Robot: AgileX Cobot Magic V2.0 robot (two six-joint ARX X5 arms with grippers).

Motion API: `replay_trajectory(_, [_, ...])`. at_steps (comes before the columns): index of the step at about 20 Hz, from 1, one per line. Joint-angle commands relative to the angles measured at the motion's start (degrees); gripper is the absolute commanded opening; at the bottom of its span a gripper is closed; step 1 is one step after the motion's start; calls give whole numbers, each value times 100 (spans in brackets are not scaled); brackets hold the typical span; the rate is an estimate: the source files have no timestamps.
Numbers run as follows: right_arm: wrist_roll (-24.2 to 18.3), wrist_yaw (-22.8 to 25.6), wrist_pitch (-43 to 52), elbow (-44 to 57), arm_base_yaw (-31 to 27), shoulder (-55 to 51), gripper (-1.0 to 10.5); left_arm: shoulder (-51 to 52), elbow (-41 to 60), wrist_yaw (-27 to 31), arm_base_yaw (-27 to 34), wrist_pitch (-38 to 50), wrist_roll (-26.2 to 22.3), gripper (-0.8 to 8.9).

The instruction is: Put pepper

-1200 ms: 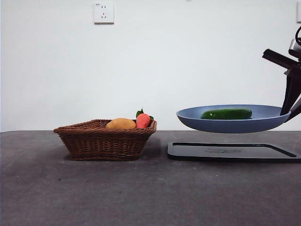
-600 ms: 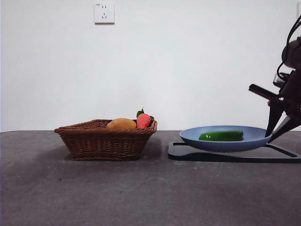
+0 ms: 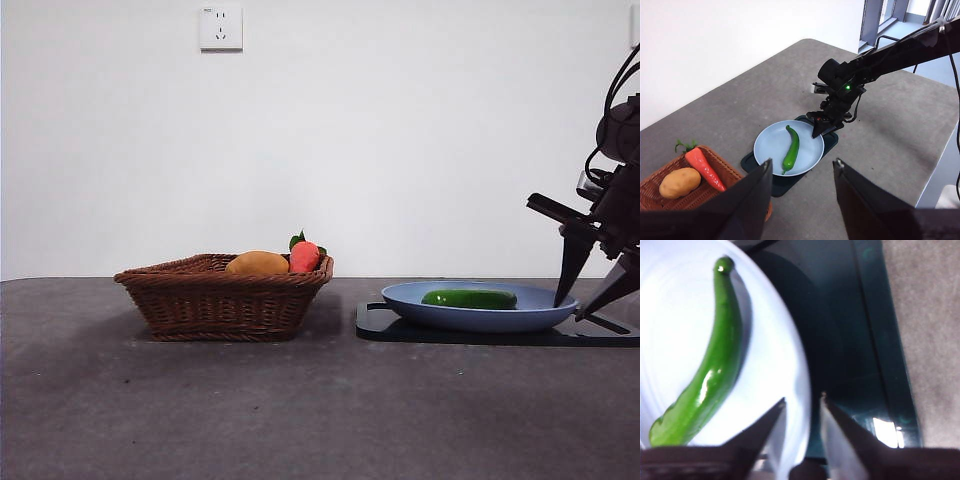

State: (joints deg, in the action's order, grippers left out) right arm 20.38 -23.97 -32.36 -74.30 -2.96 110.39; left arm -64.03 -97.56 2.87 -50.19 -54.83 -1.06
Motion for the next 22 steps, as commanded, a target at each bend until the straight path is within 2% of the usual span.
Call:
replay_trajectory(1, [-101, 33, 4, -127, -11, 17, 172, -44, -107, 87, -33, -111, -9, 221])
replay_trajectory(3, [-144, 48, -28, -127, -44, -306, 172, -44, -107, 435, -33, -299, -33, 221])
replay_trajectory(6, [-424, 48, -409, -127, -35, -1115, 172, -57, -107, 933, -33, -577, -52, 221])
replay_trajectory(12, [-1379, 28, -1910, -127, 570, -3250, 170, -70, -107, 1060, -33, -767, -79, 219])
replay_trajectory(14, [-1523, 31, -2461, -127, 946, -3919, 170, -79, -107, 1060, -33, -789, -96, 219])
replay_trajectory(18, [-1552, 52, -3324, -127, 1700, -4964, 168, -101, -107, 1029, -33, -940, -94, 219])
replay_trajectory(22, [-1554, 44, -3978, -127, 2090, -5464, 148, -188, -107, 1012, -35, -1263, -61, 204])
